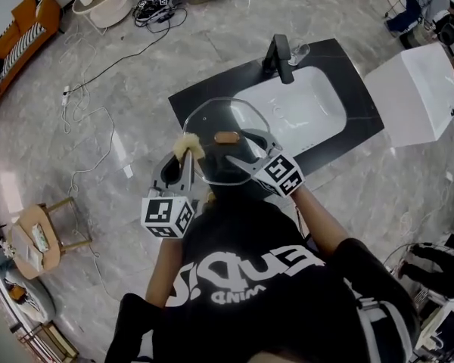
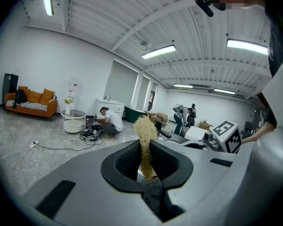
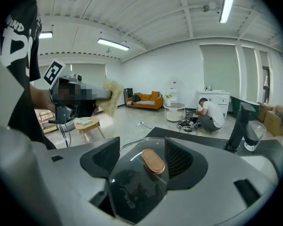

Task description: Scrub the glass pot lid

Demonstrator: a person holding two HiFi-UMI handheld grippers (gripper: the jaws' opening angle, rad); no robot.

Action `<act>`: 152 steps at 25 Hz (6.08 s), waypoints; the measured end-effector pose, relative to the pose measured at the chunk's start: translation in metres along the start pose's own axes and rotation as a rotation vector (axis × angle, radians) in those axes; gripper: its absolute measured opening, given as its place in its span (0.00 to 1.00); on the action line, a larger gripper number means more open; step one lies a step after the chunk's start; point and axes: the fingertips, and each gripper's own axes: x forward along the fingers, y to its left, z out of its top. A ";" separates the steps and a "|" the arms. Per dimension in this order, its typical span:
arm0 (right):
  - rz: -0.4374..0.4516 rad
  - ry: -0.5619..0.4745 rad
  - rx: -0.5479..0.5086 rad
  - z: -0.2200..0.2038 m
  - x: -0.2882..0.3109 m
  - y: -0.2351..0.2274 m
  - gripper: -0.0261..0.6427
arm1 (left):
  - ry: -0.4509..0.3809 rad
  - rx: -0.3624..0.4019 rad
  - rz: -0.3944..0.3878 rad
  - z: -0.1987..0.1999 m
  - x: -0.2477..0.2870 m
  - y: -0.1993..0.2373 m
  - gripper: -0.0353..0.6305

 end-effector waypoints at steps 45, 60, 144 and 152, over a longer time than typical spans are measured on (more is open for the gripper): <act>0.214 0.407 -0.194 -0.072 0.096 -0.018 0.30 | 0.239 -0.022 -0.111 -0.081 0.027 -0.016 0.12; 0.292 0.496 -0.204 -0.073 0.096 -0.016 0.30 | 0.615 -0.023 -0.509 -0.177 0.056 -0.100 0.12; 0.263 0.487 -0.211 -0.074 0.100 -0.018 0.30 | 0.749 0.079 -0.231 -0.135 0.198 0.041 0.13; 0.228 0.469 -0.194 -0.068 0.102 -0.020 0.30 | 0.791 0.220 -0.347 -0.131 0.229 0.011 0.13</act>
